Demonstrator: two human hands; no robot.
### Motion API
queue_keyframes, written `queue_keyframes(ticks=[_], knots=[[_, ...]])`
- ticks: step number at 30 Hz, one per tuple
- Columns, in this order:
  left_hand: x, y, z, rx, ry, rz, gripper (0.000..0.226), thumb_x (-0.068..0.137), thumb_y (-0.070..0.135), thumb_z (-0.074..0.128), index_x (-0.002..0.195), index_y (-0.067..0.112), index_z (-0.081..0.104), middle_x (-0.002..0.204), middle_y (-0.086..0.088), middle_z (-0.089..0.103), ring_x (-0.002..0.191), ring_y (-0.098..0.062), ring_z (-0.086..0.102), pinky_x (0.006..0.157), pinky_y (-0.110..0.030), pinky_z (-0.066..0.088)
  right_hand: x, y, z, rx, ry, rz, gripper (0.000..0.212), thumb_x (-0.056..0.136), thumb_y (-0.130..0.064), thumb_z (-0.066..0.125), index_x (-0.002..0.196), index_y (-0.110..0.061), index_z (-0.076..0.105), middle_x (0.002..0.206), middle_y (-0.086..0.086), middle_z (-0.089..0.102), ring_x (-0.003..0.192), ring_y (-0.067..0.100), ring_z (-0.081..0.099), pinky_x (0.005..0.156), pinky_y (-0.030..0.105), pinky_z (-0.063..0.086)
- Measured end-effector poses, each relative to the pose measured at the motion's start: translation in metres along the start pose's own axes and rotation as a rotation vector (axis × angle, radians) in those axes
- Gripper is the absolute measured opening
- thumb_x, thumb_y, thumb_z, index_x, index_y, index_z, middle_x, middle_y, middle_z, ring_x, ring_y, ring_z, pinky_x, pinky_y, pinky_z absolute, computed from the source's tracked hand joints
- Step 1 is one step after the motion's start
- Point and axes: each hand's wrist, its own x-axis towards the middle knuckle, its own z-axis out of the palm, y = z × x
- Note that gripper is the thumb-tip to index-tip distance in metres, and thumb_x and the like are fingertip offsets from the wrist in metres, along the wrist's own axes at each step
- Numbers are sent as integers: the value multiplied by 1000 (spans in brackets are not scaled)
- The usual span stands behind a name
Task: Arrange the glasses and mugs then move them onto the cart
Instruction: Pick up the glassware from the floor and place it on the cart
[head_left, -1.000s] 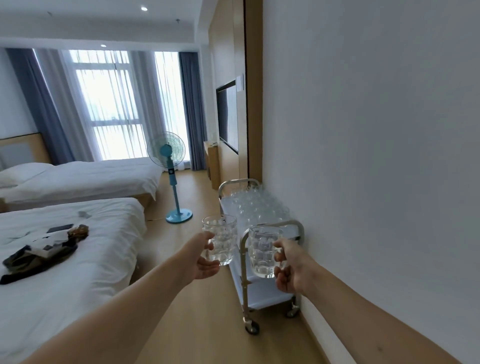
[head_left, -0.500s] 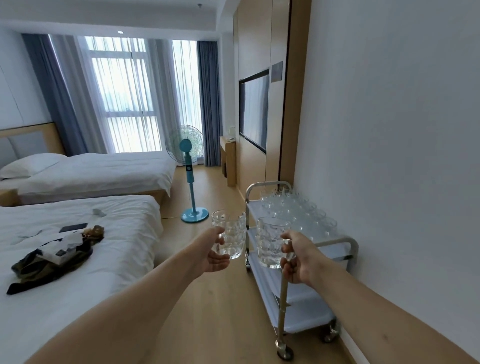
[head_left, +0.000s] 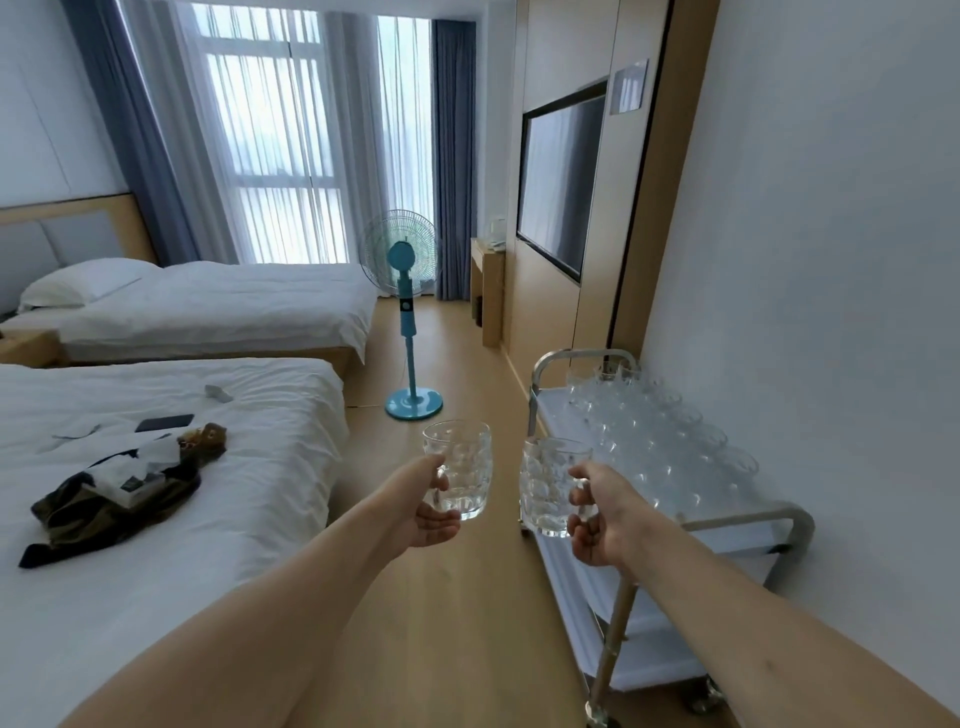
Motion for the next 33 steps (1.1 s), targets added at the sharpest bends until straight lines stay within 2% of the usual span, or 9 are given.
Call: queue_keyframes(ticks=[4,14,22,25,33], knots=[[45,29,-11,-12,37,11,34,99,44,53,92,11,53,97,-26,63,84,-34,63,74,-39,58,56,-29,29,-5,-34,17,33,89,-36,56,66,-15,46,67,5,45,53,13,37,44,21,39],[179,134,-12,27,86,-17,34,102,44,49,103,10,55,99,-26,64,88,-35,63,85,-41,58,198,-121,81,4,-68,60,32,88,-38,58,68,-16,45,65,4,45,52,12,36,46,20,38],[283,166,-7,51,47,-96,33,100,44,50,102,11,55,99,-27,64,85,-35,63,72,-40,58,283,-160,98,22,8,136,36,89,-38,57,64,-16,43,66,4,45,52,13,36,43,20,38],[329,178,-4,80,11,-126,33,99,44,50,97,12,55,95,-25,64,80,-33,64,66,-38,59,312,-168,107,43,41,168,35,89,-37,57,63,-17,43,59,3,45,49,12,35,43,19,36],[449,224,16,214,-172,-190,35,100,47,51,97,12,56,95,-25,65,78,-32,63,62,-36,57,376,-185,139,166,226,229,37,92,-36,53,62,-18,41,49,0,43,44,11,34,41,19,36]])
